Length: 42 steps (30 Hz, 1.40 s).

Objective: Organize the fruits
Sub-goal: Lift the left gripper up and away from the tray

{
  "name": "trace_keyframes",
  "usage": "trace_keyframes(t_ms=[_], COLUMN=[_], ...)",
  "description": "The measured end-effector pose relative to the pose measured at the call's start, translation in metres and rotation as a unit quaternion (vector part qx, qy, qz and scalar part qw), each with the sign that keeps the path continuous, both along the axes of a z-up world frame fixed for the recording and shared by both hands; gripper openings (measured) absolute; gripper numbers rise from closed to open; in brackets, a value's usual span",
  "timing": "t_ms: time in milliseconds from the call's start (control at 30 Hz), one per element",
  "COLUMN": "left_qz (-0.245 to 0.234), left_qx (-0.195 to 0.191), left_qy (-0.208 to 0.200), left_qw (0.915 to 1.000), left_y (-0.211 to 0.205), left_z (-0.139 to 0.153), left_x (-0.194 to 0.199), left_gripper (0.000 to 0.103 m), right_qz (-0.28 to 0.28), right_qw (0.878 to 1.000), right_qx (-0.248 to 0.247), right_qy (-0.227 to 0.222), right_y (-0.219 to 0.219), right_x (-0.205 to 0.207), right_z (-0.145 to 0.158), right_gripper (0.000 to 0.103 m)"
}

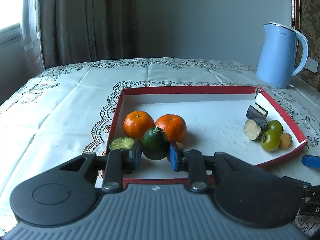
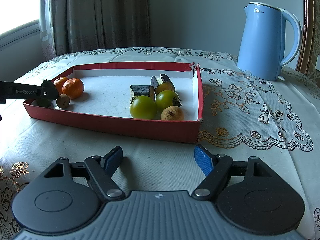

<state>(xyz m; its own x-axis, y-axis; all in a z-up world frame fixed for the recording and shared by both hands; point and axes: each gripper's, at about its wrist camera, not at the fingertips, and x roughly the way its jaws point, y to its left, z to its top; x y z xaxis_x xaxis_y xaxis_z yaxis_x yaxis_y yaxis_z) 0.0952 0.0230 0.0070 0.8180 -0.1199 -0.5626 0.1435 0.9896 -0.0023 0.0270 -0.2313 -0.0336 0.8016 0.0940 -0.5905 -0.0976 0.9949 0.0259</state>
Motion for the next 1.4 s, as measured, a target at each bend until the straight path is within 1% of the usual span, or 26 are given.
trace_keyframes(t_ms=[133,233,300,333,400,433,467,500,533,600,667,767,867,900,933,1000,1033,1067,1133,1200,1233,1300,1400], left_qz=[-0.006,-0.011,-0.018,-0.023,-0.027,-0.028,-0.024,-0.015,-0.005,0.001,0.004,0.015,0.027,0.028,0.033,0.044,0.047,0.049,0.051,0.049,0.046,0.044,0.042], left_qx=[0.001,0.000,-0.007,-0.006,0.001,0.005,0.010,0.017,0.025,0.032,0.029,0.010,-0.012,-0.017,-0.018,-0.007,-0.002,0.004,0.010,0.010,0.009,0.009,0.012], left_qy=[0.000,0.000,0.000,0.001,0.002,-0.001,-0.007,-0.013,-0.022,-0.034,-0.033,-0.020,-0.008,-0.009,-0.010,-0.020,-0.024,-0.028,-0.036,-0.038,-0.039,-0.039,-0.041], left_qw=[1.0000,0.9999,0.9998,0.9997,0.9996,0.9996,0.9997,0.9997,0.9994,0.9989,0.9990,0.9996,0.9995,0.9994,0.9992,0.9988,0.9986,0.9984,0.9980,0.9980,0.9981,0.9982,0.9982], left_y=[0.000,0.000,-0.001,-0.002,-0.006,-0.008,-0.009,-0.010,-0.010,-0.010,-0.008,-0.004,-0.001,-0.001,-0.001,-0.004,-0.006,-0.008,-0.010,-0.012,-0.013,-0.013,-0.015], left_z=[0.000,-0.001,-0.001,-0.001,-0.003,-0.003,-0.003,-0.002,-0.001,0.001,0.002,0.005,0.010,0.012,0.014,0.019,0.022,0.024,0.028,0.031,0.032,0.034,0.035], left_x=[-0.002,-0.005,-0.006,-0.007,-0.010,-0.013,-0.016,-0.019,-0.023,-0.029,-0.033,-0.039,-0.049,-0.053,-0.057,-0.065,-0.069,-0.072,-0.079,-0.085,-0.087,-0.090,-0.095], left_gripper=[0.030,0.037,0.046,0.049,0.060,0.062,0.070,0.081,0.084,0.085,0.087,0.089,0.095,0.098,0.099,0.102,0.103,0.103,0.103,0.103,0.103,0.103,0.103], right_qz=[0.000,0.000,0.000,0.000,0.000,0.000,0.000,0.000,0.000,0.000,0.000,0.000,-0.009,-0.017,-0.021,-0.024,-0.027,-0.031,-0.046,-0.064,-0.073,-0.086,-0.102], right_qw=[1.000,1.000,1.000,1.000,1.000,1.000,1.000,1.000,1.000,1.000,1.000,1.000,1.000,1.000,1.000,0.998,0.997,0.997,0.998,0.997,0.996,0.995,0.994], right_qx=[0.000,0.000,0.000,0.000,0.000,0.000,0.000,0.000,0.000,-0.001,-0.001,-0.002,-0.002,0.004,0.021,0.058,0.068,0.068,0.045,0.034,0.034,0.041,0.040], right_qy=[0.000,0.000,0.000,0.000,0.000,0.000,0.000,0.000,0.000,0.000,0.000,0.000,0.002,0.004,0.004,0.001,-0.004,-0.009,-0.020,-0.031,-0.032,-0.029,-0.029], right_y=[0.000,0.000,0.000,0.000,0.000,0.000,0.001,0.001,0.001,0.001,0.001,0.001,0.001,0.001,-0.001,-0.004,-0.003,0.000,0.007,0.011,0.011,0.010,0.010], right_x=[0.000,0.000,0.000,0.000,0.000,0.000,0.000,0.000,0.000,0.000,0.000,0.000,-0.001,-0.003,-0.006,-0.012,-0.016,-0.018,-0.021,-0.023,-0.023,-0.023,-0.022], right_z=[0.000,0.000,0.000,0.000,0.000,0.000,0.000,0.000,0.000,0.000,0.000,0.000,0.000,0.002,0.005,0.011,0.014,0.018,0.025,0.031,0.034,0.037,0.037], right_gripper=[0.079,0.079,0.079,0.079,0.079,0.079,0.079,0.079,0.079,0.079,0.079,0.080,0.082,0.082,0.082,0.082,0.082,0.082,0.082,0.082,0.085,0.085,0.085])
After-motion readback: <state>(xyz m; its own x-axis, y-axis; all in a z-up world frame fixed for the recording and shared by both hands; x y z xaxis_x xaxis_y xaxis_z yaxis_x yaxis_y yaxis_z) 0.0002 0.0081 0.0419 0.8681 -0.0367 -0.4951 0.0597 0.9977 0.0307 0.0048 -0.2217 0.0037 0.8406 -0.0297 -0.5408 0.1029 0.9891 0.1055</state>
